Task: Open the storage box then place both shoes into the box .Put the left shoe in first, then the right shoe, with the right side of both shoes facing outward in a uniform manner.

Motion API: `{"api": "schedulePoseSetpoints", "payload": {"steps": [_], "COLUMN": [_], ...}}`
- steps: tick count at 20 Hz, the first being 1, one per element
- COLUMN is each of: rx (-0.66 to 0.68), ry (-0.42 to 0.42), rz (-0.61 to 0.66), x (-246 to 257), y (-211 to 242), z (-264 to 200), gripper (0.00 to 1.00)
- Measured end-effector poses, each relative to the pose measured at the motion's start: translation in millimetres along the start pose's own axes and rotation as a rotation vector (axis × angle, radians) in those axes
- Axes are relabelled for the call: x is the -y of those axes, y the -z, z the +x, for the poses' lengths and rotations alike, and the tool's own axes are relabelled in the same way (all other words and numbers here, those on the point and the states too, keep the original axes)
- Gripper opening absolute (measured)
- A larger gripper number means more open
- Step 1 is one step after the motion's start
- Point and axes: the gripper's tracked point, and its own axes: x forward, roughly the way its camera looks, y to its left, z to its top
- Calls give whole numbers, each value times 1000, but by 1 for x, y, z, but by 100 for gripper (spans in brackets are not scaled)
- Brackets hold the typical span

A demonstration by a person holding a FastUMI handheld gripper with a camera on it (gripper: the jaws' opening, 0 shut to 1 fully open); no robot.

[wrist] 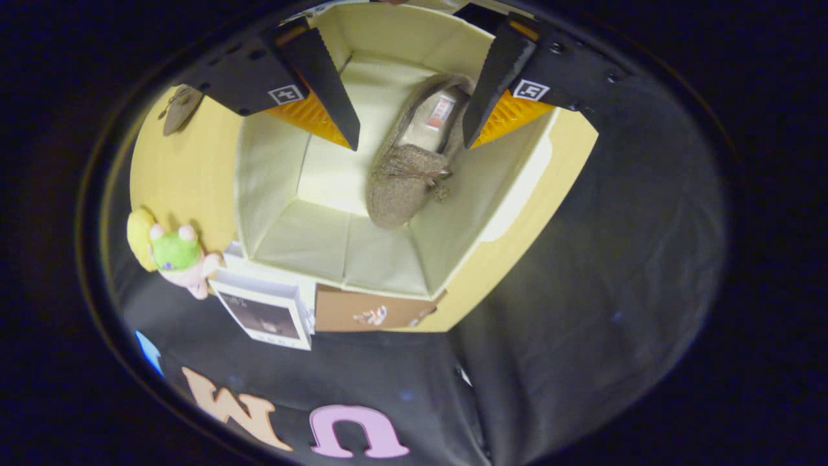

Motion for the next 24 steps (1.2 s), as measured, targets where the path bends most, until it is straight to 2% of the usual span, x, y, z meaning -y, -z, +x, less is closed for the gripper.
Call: {"api": "schedulePoseSetpoints", "payload": {"steps": [4,11,18,24], "rx": [106,212,241,204], "ry": [5,99,225,300], "rz": [-67,-75,-8,64], "x": [28,118,217,293], "y": [-9,-2,26,69], "z": [-36,-86,-128,-154], "gripper": [100,100,100,100]}}
